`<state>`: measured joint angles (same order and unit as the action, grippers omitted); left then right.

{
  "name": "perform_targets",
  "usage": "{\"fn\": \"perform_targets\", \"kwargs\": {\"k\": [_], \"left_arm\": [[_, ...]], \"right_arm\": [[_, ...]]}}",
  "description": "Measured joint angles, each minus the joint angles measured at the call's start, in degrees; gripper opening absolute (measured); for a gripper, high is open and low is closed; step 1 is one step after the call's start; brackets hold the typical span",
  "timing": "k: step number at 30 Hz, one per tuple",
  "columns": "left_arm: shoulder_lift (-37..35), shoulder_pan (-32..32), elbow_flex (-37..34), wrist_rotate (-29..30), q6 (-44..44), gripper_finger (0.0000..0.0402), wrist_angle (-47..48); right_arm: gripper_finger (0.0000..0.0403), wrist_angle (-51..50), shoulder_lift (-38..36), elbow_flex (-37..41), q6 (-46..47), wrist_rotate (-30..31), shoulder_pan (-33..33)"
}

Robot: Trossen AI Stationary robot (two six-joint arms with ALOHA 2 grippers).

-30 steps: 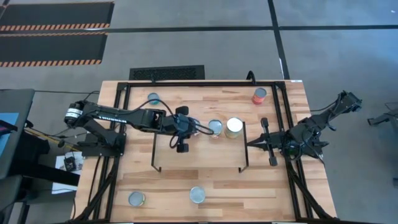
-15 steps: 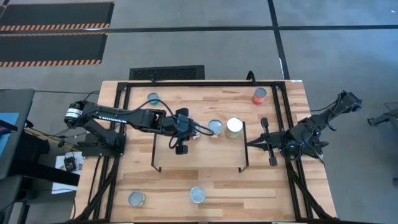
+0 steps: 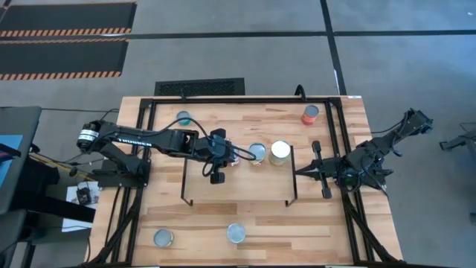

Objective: Pick and place cans onto a shelf
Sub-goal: Put the canned diced tomatoes on the shelf, then put the canned tuna on the shelf

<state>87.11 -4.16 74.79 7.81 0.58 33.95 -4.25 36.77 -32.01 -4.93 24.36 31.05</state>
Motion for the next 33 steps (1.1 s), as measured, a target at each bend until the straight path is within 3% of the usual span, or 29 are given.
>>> {"fn": "perform_targets", "kwargs": {"k": [10, 22, 33], "left_arm": [[0.00, -0.02, -0.01, -0.08, 0.20, 0.0015, -0.41], [0.02, -0.06, 0.25, -1.50, 0.45, 0.0078, 0.05], [-3.00, -1.08, 12.19, -1.43, 8.50, 0.0080, 10.35]], "right_arm": [[0.0005, -0.02, 0.00, 0.00, 0.00, 0.01, 0.00], [0.0004, -0.03, 0.00, 0.00, -0.02, 0.00, 0.00], [0.0006, -0.20, 0.00, 0.00, -0.02, 0.00, 0.00]]}}
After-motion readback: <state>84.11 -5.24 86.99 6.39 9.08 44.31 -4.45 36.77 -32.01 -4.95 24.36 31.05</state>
